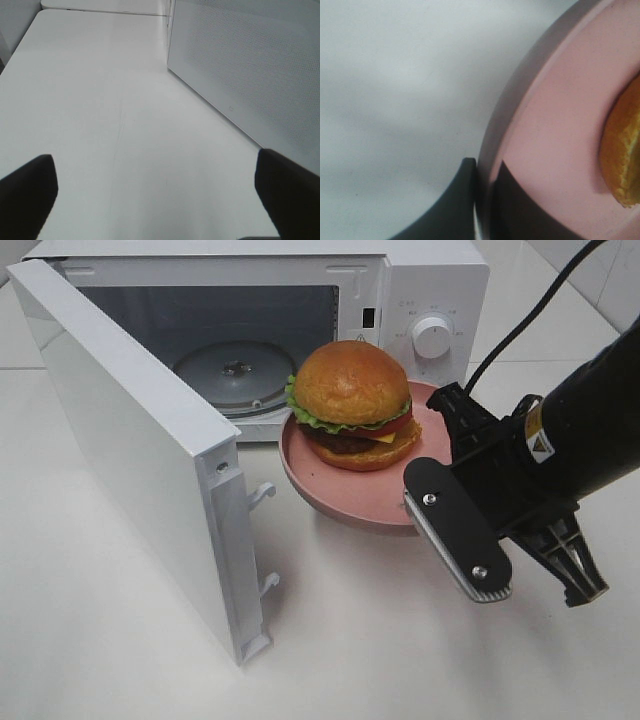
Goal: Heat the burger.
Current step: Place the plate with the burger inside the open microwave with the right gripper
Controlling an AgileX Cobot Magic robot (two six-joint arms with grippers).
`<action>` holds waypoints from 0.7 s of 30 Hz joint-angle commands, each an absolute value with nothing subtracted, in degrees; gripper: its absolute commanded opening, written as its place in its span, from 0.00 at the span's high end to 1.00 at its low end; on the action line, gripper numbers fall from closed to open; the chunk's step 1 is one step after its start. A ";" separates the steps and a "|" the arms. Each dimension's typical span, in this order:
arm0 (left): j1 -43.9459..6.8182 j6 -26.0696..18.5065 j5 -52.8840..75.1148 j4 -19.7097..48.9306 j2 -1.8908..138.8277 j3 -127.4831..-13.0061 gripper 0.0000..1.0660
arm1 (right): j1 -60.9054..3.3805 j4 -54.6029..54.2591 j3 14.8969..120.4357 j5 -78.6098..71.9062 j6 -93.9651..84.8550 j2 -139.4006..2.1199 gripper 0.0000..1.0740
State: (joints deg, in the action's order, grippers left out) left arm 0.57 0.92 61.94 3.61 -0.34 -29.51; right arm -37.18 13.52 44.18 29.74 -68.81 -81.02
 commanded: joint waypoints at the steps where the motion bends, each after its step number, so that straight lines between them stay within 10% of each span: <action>1: 0.23 0.86 61.31 3.72 -0.97 -29.51 0.06 | -35.52 10.60 46.07 29.11 -75.11 -80.33 1.00; 21: 0.23 0.86 61.31 3.72 -0.97 -29.51 0.06 | -31.86 5.79 50.82 33.58 -88.01 -80.44 1.00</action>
State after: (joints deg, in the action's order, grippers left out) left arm 0.57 0.92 61.94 3.61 -0.34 -29.51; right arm -31.80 5.56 49.79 36.15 -87.61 -81.13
